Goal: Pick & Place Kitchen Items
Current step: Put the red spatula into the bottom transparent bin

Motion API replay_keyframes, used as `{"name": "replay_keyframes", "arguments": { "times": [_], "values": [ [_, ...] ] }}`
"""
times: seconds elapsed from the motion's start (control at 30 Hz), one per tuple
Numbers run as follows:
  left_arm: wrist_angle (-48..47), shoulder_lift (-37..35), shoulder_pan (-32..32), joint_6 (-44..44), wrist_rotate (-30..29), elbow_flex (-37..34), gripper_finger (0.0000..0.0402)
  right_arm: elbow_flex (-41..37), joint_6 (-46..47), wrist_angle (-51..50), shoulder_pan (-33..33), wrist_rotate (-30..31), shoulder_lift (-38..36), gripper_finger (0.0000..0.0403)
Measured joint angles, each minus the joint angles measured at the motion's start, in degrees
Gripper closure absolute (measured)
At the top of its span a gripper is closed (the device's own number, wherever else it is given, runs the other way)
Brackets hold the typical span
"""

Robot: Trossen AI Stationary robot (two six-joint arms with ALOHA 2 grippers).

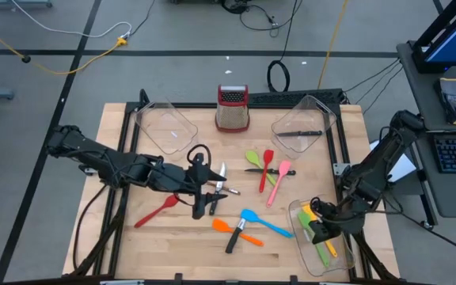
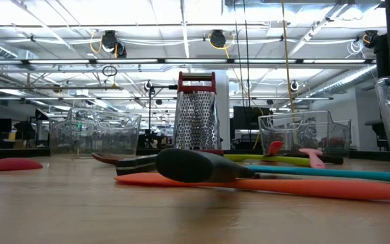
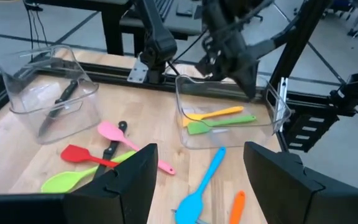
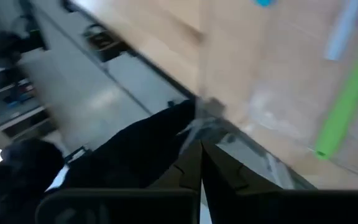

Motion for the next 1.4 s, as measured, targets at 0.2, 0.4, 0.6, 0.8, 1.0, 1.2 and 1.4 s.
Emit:
{"name": "replay_keyframes", "arguments": {
  "times": [0.2,0.4,0.6,0.8,1.0,1.2,1.4],
  "values": [
    [0.01,0.0,0.17,-1.04,-0.49,0.0,0.0158,1.03,-10.76,0.72,0.02,12.13,-3.41,0.0402],
    [0.11,0.04,1.2,-2.6,-0.54,0.0,0.0158,1.05,-25.64,0.72,0.02,25.14,-6.76,0.0402],
    [0.74,0.04,2.92,-6.93,-0.58,0.0,0.0158,1.05,-43.57,0.66,0.0,37.66,-9.59,0.0402],
    [3.87,0.59,4.01,-8.19,-0.59,0.0,0.0158,1.05,-63.19,0.66,-0.04,48.53,-11.55,0.0403],
    [8.63,3.36,5.38,-8.44,-0.6,-0.02,0.0158,1.05,-80.64,0.63,-0.06,57.15,-13.39,0.0403],
    [12.76,6.89,7.68,-10.57,-0.59,-0.02,0.0158,1.05,-96.55,0.13,-0.39,59.03,-16.18,0.0403],
    [16.54,9.99,9.68,-13.6,-0.34,-0.02,0.0158,1.05,-104.53,-1.65,-3.37,50.5,-21.11,0.0403]
  ]
}}
